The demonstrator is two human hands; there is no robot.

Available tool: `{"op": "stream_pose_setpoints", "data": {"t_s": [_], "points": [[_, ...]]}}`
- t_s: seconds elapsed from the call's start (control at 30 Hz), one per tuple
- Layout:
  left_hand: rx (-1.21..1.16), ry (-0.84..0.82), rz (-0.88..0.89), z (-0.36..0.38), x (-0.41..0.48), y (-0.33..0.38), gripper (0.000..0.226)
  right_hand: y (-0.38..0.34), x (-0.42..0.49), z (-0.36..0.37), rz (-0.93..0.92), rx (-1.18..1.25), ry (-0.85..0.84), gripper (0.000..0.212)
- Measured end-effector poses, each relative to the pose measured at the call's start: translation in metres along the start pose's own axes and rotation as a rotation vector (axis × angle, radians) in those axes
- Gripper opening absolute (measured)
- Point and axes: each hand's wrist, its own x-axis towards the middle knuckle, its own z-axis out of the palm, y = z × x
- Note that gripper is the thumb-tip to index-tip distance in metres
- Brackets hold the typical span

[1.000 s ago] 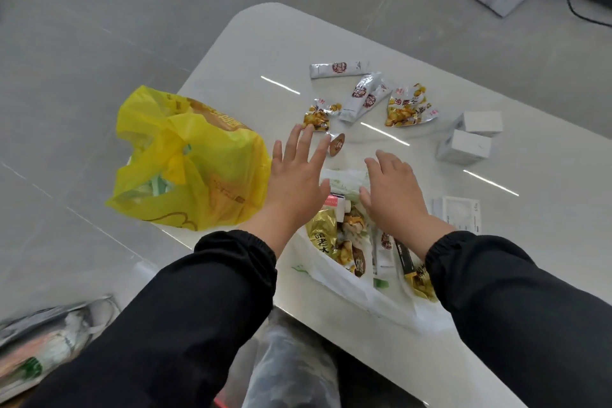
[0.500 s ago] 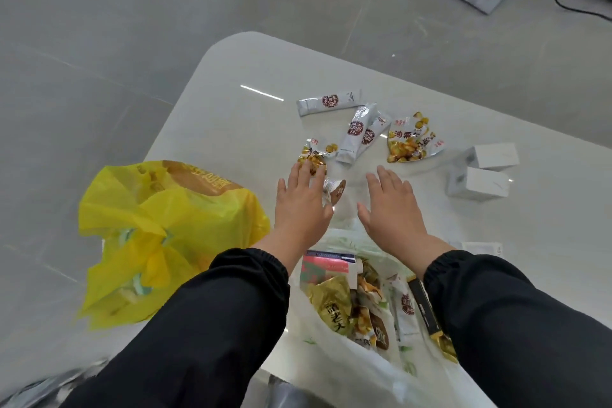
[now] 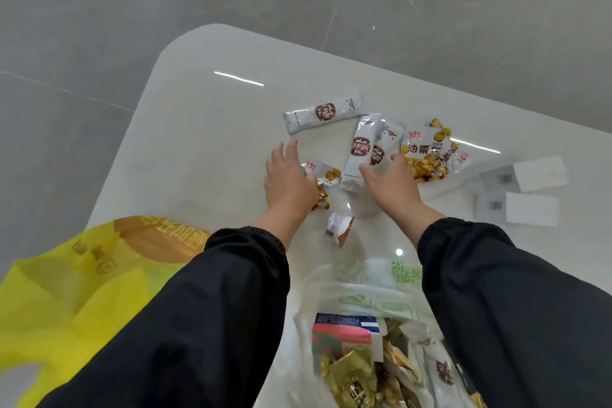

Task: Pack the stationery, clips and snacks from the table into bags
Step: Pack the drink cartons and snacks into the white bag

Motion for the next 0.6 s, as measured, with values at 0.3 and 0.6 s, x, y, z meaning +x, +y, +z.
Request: {"op": "stream_pose_setpoints", "data": {"t_s": [0.3, 0.6], "points": [[0.351, -0.023, 0.238, -0.002, 0.074, 0.023, 0.061, -0.016, 0.046, 0.016, 0.197, 0.123, 0.145, 0.084], [0.437, 0.071, 0.272, -0.005, 0.082, 0.016, 0.009, -0.016, 0.048, 0.015, 0.197, 0.187, 0.152, 0.076]]}}
